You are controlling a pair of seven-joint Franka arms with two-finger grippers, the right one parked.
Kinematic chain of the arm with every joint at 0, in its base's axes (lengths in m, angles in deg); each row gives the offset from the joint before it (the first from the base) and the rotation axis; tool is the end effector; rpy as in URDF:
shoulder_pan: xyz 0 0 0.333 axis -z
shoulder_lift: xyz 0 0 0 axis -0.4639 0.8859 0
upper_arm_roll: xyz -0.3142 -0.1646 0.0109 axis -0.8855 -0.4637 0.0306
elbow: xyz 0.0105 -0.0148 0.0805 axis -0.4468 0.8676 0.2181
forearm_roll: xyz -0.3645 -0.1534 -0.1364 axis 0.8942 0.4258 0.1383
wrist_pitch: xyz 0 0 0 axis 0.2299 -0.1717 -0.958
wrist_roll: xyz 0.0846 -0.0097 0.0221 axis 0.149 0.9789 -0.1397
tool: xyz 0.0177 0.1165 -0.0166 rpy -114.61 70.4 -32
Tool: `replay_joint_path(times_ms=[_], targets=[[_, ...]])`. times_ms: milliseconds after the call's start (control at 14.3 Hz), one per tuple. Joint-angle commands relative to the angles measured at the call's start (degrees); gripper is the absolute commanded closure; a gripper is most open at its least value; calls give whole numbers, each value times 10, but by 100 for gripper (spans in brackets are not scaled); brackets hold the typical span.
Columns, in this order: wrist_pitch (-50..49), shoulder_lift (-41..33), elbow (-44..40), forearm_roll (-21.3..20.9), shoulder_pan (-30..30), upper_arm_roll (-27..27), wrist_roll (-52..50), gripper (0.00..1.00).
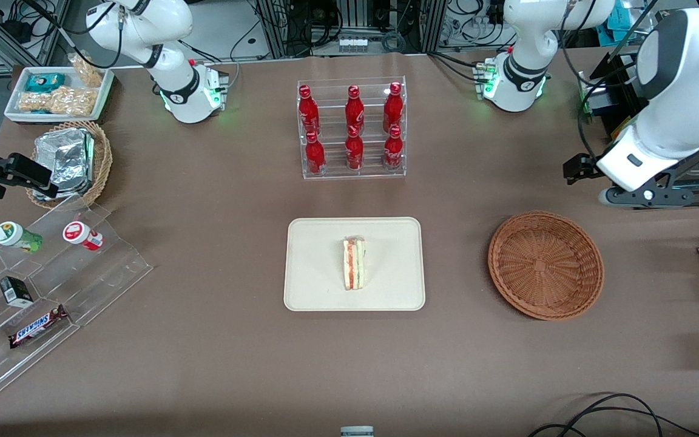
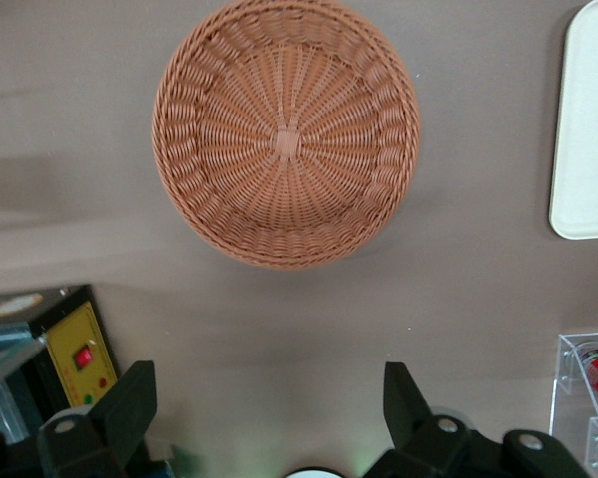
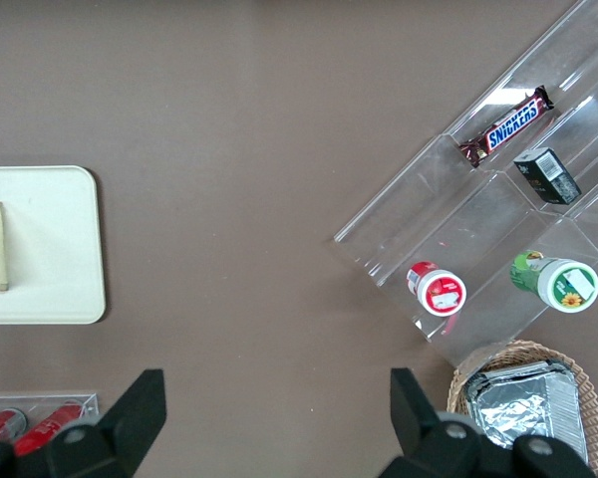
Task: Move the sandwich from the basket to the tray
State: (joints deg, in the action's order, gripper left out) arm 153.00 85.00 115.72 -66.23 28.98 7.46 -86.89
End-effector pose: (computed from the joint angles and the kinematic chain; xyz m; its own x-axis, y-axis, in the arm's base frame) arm 0.5495 -0.0564 0.5542 0.9849 -0.1139 -0.1303 -0.1235 -0.9900 -0.0678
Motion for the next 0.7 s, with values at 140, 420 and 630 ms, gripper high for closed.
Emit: replay_joint_path(times_ms=[140,420,630], targets=[[1,5,-40,1,-27,-15,21,0],[0,30,-82,4,-27,-15,21,0],[-2,58,-117,10,-26,-11,17,0]])
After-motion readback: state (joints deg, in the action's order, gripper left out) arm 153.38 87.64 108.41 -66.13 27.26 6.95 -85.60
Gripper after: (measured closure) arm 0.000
